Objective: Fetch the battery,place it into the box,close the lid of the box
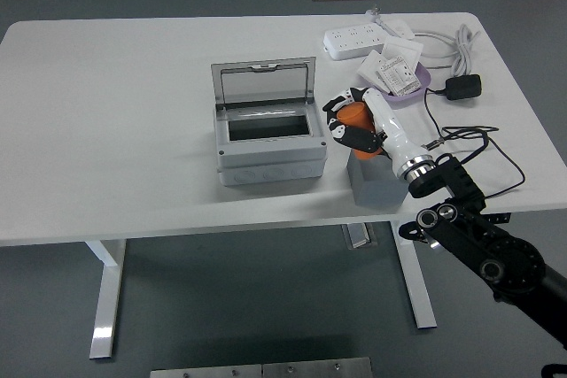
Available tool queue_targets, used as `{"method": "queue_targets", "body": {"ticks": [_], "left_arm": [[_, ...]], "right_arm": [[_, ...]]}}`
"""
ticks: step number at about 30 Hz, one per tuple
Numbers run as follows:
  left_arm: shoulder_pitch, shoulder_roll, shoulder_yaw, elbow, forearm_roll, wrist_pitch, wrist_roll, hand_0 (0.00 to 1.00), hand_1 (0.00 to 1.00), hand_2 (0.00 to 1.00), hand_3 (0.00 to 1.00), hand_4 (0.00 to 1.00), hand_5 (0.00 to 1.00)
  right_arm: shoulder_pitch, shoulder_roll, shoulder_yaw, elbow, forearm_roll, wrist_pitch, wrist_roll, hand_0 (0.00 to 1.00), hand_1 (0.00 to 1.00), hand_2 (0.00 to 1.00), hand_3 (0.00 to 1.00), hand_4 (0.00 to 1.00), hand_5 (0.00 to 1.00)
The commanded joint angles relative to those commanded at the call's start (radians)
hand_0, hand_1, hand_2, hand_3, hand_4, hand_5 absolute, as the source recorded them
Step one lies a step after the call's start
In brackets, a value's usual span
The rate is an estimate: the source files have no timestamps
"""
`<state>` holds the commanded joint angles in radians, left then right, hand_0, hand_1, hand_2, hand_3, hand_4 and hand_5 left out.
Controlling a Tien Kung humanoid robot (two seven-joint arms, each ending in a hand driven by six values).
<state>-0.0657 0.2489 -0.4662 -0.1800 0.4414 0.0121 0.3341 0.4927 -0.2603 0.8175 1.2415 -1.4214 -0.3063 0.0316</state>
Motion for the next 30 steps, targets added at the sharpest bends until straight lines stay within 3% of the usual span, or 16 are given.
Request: {"method": "queue_targets", "body": {"ticks": [2, 3, 7, 14, 15, 21, 28, 30], "left_arm": [[0.000, 0.001, 0.000, 0.000, -0.001, -0.001, 0.001, 0.573, 0.587, 0.504, 0.555, 0.523, 0.002], [0.000, 0.002, 0.000, 0.000, -0.001, -0.002, 0.002, 0.573, 0.587, 0.504, 0.555, 0.523, 0.002], [0.001, 0.005, 0.003, 0.000, -0.005, -0.006, 0.007, 0.573, 0.587, 0.504, 0.555, 0.523, 0.002], [-0.002, 0.014, 0.003, 0.000, -0.004, -0.011, 0.014, 0.573, 0.587, 0.504, 0.555, 0.523, 0.002], [-0.002, 0.015, 0.003, 0.000, -0.004, -0.011, 0.015, 0.573, 0.587, 0.504, 0.555, 0.523, 0.002], [-0.010, 0.021, -0.004, 0.000, 0.007, -0.013, 0.019, 0.573, 0.587, 0.504, 0.555, 0.523, 0.002], [-0.019, 0.026, -0.013, 0.000, 0.022, -0.014, 0.022, 0.573, 0.587, 0.504, 0.555, 0.523, 0.002], [-0.023, 0.028, -0.011, 0.000, 0.022, -0.014, 0.020, 0.573, 0.587, 0.504, 0.555, 0.523, 0.002]], "right_arm": [[0.040, 0.000, -0.033, 0.005, -0.066, 0.015, -0.042, 0.234, 0.187, 0.266, 0.240, 0.002, 0.002], [0.059, 0.002, -0.049, 0.004, -0.093, 0.020, -0.056, 0.181, 0.162, 0.264, 0.239, 0.002, 0.002], [0.145, 0.022, -0.126, -0.021, -0.209, 0.038, -0.093, 0.181, 0.162, 0.264, 0.239, 0.002, 0.002], [0.299, 0.080, -0.269, -0.110, -0.352, 0.033, -0.085, 0.161, 0.150, 0.262, 0.239, 0.002, 0.002], [0.316, 0.091, -0.285, -0.125, -0.353, 0.029, -0.081, 0.105, 0.153, 0.279, 0.274, 0.002, 0.002], [0.431, 0.181, -0.404, -0.248, -0.295, -0.018, -0.034, 0.109, 0.155, 0.277, 0.274, 0.002, 0.002], [0.491, 0.255, -0.504, -0.390, -0.208, -0.068, 0.007, 0.110, 0.156, 0.278, 0.275, 0.002, 0.002], [0.501, 0.260, -0.533, -0.433, -0.181, -0.081, 0.019, 0.110, 0.156, 0.278, 0.275, 0.002, 0.002]]}}
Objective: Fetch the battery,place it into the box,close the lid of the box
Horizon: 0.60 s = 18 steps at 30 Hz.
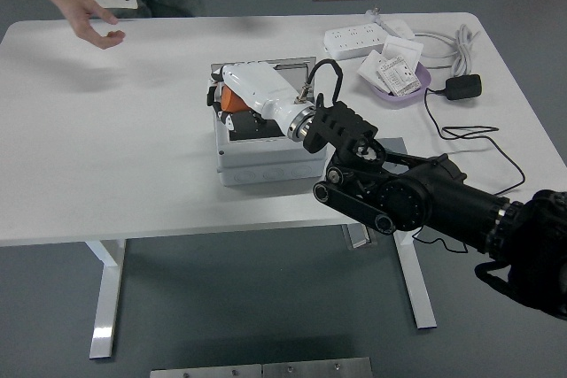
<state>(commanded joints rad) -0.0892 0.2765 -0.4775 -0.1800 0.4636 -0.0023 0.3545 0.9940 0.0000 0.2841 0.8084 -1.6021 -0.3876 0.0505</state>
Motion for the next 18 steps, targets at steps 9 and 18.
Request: {"method": "queue_targets", "body": {"ticks": [9, 18], "left_arm": [[-0.003, 0.000, -0.007, 0.000, 0.012, -0.004, 0.007, 0.573, 0.587, 0.504, 0.555, 0.523, 0.002], [-0.005, 0.000, -0.018, 0.000, 0.023, -0.006, 0.013, 0.573, 0.587, 0.504, 0.555, 0.523, 0.002]], "right_arm": [[0.007, 0.000, -0.081, -0.107, 0.090, -0.028, 0.029, 0.116, 0.168, 0.284, 0.284, 0.002, 0.002], [0.019, 0.000, -0.129, -0.158, 0.174, -0.041, 0.044, 0.176, 0.174, 0.266, 0.250, 0.002, 0.002]]}}
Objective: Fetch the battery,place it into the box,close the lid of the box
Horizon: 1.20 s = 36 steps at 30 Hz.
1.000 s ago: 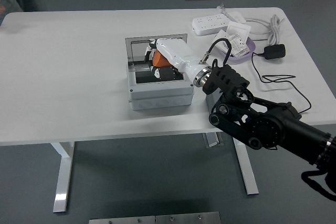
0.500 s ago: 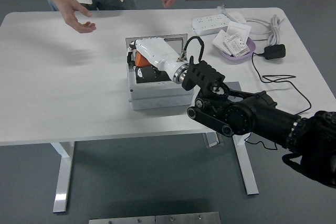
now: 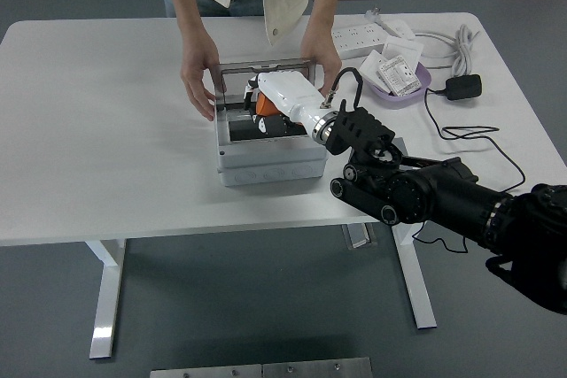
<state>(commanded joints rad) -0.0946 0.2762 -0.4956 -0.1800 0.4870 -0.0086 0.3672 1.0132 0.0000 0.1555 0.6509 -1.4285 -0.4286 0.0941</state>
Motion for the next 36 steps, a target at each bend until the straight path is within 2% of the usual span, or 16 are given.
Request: {"method": "queue_targets", "body": {"ticks": [13, 26, 27, 32, 33, 36], "left_arm": [[-0.011, 0.000, 0.005, 0.000, 0.002, 0.003, -0.002, 0.573, 0.587, 0.504, 0.555, 0.523, 0.002], [-0.011, 0.000, 0.010, 0.000, -0.003, 0.005, -0.005, 0.573, 0.587, 0.504, 0.555, 0.523, 0.002], [-0.011, 0.000, 0.010, 0.000, -0.003, 0.005, -0.005, 0.573, 0.587, 0.504, 0.555, 0.523, 0.002], [-0.011, 0.001, 0.009, 0.000, -0.003, 0.005, -0.006, 0.573, 0.587, 0.504, 0.555, 0.523, 0.002], [-0.011, 0.001, 0.008, 0.000, -0.002, 0.005, -0.005, 0.573, 0.587, 0.504, 0.555, 0.523, 0.002], [-0.011, 0.000, 0.010, 0.000, -0.003, 0.005, -0.005, 0.573, 0.587, 0.504, 0.555, 0.523, 0.002]], "right_arm": [[0.006, 0.000, -0.049, -0.015, 0.058, -0.006, 0.011, 0.206, 0.193, 0.279, 0.271, 0.002, 0.002], [0.005, 0.000, -0.051, -0.021, 0.041, 0.040, 0.013, 0.249, 0.227, 0.309, 0.305, 0.049, 0.002], [0.005, 0.000, -0.051, -0.021, 0.042, 0.040, 0.014, 0.417, 0.365, 0.494, 0.595, 0.331, 0.170], [0.005, 0.000, -0.048, -0.023, 0.045, 0.041, 0.017, 0.417, 0.365, 0.494, 0.595, 0.331, 0.170], [0.005, 0.000, -0.047, -0.022, 0.045, 0.041, 0.017, 0.647, 0.614, 0.647, 0.740, 0.740, 0.437], [0.006, 0.000, -0.042, -0.019, 0.042, 0.041, 0.017, 0.647, 0.614, 0.647, 0.740, 0.740, 0.437]]}}
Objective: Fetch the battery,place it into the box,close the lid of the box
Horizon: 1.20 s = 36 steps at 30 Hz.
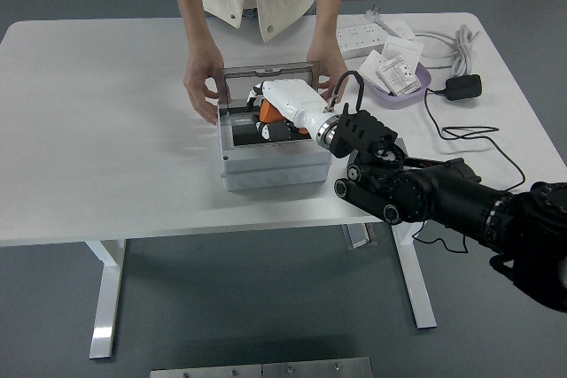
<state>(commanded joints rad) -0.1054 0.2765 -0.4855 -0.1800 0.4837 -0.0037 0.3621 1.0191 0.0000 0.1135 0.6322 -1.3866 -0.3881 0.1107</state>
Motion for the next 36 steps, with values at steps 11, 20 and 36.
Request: {"method": "queue_targets", "body": {"ticks": [11, 20, 36], "left_arm": [[0.003, -0.001, 0.000, 0.000, 0.000, 0.000, 0.000, 0.573, 0.587, 0.504, 0.555, 0.523, 0.002], [0.014, -0.006, 0.005, 0.000, -0.005, 0.000, 0.000, 0.573, 0.587, 0.504, 0.555, 0.523, 0.002], [0.021, -0.007, 0.003, 0.000, 0.006, -0.003, 0.005, 0.573, 0.587, 0.504, 0.555, 0.523, 0.002]], "right_arm": [[-0.014, 0.000, 0.067, 0.069, -0.032, 0.014, -0.024, 0.797, 0.693, 0.709, 0.817, 0.877, 0.551], [-0.028, -0.009, 0.202, 0.229, -0.077, 0.074, -0.090, 0.810, 0.704, 0.718, 0.826, 0.895, 0.571], [0.051, -0.070, 0.272, 0.283, -0.064, 0.118, -0.113, 0.763, 0.681, 0.687, 0.801, 0.898, 0.605]]}}
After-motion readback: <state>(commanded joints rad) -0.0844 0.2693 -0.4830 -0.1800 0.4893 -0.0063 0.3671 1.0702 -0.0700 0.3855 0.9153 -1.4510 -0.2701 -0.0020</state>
